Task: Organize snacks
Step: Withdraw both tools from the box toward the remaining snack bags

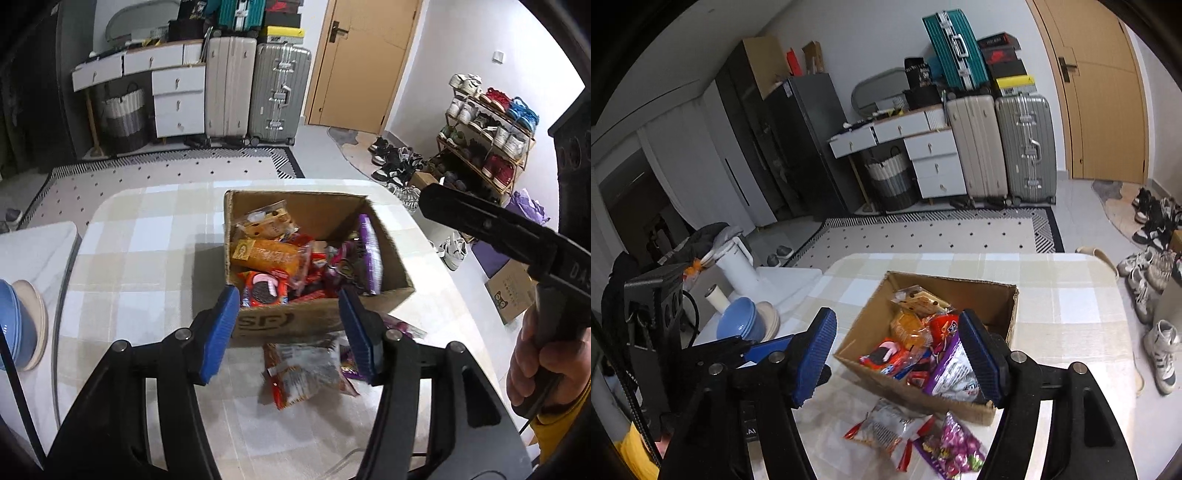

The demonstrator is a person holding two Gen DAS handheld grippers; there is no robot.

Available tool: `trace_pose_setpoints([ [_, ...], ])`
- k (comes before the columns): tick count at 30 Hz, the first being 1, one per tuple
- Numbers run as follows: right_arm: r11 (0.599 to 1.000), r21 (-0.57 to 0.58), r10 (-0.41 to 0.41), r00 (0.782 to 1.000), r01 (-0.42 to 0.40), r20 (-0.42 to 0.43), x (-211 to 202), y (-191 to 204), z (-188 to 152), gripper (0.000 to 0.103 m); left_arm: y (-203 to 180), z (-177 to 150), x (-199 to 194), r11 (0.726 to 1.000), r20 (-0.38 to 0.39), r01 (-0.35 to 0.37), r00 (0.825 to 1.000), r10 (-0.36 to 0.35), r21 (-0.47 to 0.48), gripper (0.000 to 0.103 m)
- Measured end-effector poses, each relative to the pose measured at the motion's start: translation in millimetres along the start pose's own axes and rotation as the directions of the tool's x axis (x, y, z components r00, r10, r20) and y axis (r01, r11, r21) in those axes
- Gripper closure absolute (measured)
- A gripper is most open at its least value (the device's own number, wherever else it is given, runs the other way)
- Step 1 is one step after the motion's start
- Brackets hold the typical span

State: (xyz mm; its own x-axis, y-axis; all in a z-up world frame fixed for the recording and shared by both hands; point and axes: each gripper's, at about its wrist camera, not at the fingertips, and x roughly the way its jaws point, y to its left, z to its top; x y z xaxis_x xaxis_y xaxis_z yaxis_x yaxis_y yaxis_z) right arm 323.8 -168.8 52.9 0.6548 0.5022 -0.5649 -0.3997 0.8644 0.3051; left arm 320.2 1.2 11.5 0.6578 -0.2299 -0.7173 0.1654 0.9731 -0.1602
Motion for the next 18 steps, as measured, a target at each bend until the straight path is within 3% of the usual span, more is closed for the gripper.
trace_pose_setpoints([
  [4, 1.0, -0.023, -0.005, 0.999, 0.006, 0.052, -31.9, 10.9, -6.9, 0.031, -19.3, -6.3, -27.1, 0.999, 0.038, -0.004, 0.999, 0.003, 0.034, 0.045],
  [7, 0.999, -0.039, -0.008, 0.994, 0.012, 0.11, -61.5, 19.6, -19.0, 0.02, -31.6, -12.2, -49.5, 0.999, 0.076, -0.003, 0.997, 0.0, 0.046, 0.04],
  [11, 0.997, -0.077, 0.006, 0.984, 0.008, 0.18, -97.2, 31.7, -39.1, 0.013, -47.4, -24.2, -83.8, 0.998, 0.139, 0.016, 0.99, -0.025, 0.068, 0.031],
  [14, 0.994, -0.104, -0.001, 0.971, 0.026, 0.24, -128.2, 42.3, -55.8, 0.006, -57.5, -34.9, -110.5, 0.997, 0.195, 0.006, 0.98, -0.022, 0.081, 0.022],
  [18, 0.989, -0.133, -0.01, 0.946, 0.057, 0.325, -170.1, 58.8, -78.5, 0.001, -64.8, -50.5, -147.6, 0.998, 0.262, 0.011, 0.965, -0.029, 0.068, 0.019],
])
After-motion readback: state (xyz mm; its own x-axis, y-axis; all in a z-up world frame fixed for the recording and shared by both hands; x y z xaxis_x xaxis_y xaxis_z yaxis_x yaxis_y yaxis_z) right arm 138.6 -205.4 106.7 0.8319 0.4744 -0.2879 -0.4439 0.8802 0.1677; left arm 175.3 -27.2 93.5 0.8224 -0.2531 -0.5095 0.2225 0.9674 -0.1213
